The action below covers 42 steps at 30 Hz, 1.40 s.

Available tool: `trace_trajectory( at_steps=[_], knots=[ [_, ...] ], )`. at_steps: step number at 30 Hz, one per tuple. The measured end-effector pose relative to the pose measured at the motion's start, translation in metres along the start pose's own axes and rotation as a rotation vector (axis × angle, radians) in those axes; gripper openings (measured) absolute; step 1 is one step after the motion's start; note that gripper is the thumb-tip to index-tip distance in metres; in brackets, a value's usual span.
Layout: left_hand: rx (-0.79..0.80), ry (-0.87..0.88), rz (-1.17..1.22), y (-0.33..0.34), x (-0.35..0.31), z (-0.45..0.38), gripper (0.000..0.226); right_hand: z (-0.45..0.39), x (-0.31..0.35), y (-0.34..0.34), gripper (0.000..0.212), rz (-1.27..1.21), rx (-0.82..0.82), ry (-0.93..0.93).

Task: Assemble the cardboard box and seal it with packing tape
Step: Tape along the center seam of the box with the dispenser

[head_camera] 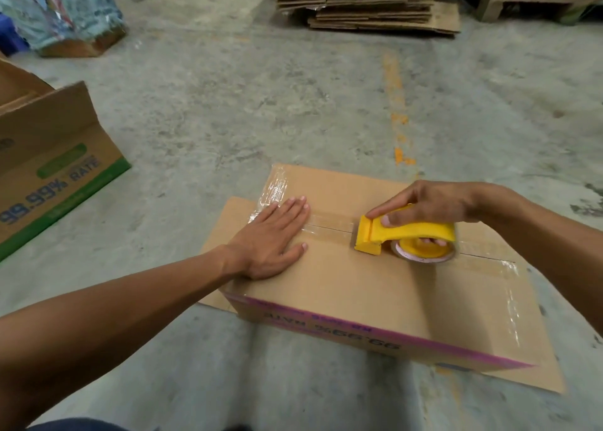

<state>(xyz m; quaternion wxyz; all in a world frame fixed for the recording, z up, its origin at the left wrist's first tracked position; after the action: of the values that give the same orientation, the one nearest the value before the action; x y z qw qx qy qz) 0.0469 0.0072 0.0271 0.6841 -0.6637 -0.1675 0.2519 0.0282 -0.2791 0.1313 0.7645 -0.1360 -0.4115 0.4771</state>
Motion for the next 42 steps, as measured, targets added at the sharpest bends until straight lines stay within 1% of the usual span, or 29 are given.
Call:
trace_trajectory(
  at_steps=[3,6,8,15,18,21,25,29,32,34,37,42],
  knots=[
    [0.000,0.035,-0.014,-0.004,-0.007,-0.003,0.068,-0.007,0.007,0.001,0.025,0.059,-0.029,0.022],
    [-0.006,0.133,-0.076,-0.007,-0.031,-0.014,0.069,-0.008,0.006,-0.002,0.025,0.049,-0.029,0.029],
    [0.010,0.156,-0.060,-0.004,-0.049,-0.027,0.071,-0.010,0.007,-0.003,0.026,0.050,-0.011,0.033],
    [0.005,0.048,-0.001,0.003,-0.067,-0.042,0.075,-0.015,0.014,-0.004,0.033,0.110,0.001,0.093],
    [0.012,-0.072,0.015,0.002,-0.080,-0.045,0.082,-0.012,0.022,-0.003,0.033,0.175,-0.002,0.101],
    [0.002,-0.126,0.034,0.005,-0.090,-0.053,0.087,-0.011,0.024,-0.003,0.032,0.212,-0.018,0.084],
    [-0.054,-0.121,0.015,0.008,-0.090,-0.048,0.080,-0.007,0.014,-0.002,0.034,0.115,0.002,0.022],
    [-0.070,-0.130,-0.006,0.006,-0.093,-0.047,0.077,0.000,-0.001,-0.009,0.036,0.058,0.012,-0.031],
    [-0.085,-0.142,-0.006,0.005,-0.093,-0.047,0.076,0.016,-0.032,-0.020,0.032,0.060,0.031,-0.020],
    [-0.068,-0.145,0.008,0.005,-0.094,-0.047,0.073,0.030,-0.062,-0.028,0.027,0.035,0.026,0.004],
    [-0.057,-0.140,0.020,0.003,-0.096,-0.047,0.073,0.041,-0.090,-0.034,0.030,-0.018,0.021,0.036],
    [0.039,-0.115,-0.006,0.000,-0.098,-0.053,0.074,0.030,-0.082,-0.031,0.026,0.103,-0.009,-0.002]
  ],
)
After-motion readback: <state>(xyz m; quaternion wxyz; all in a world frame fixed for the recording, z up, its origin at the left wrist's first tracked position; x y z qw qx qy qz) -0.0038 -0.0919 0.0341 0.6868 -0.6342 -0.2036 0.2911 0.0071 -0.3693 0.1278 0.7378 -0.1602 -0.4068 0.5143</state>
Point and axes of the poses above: each hand's wrist, its own z-axis away from the middle knuckle, its own y-axis out of the palm, x = y × z, the point moved 3 cm from there along -z, towards the middle knuckle, and after that the axes turned 10 degrees about y, right-handed, at the moved point
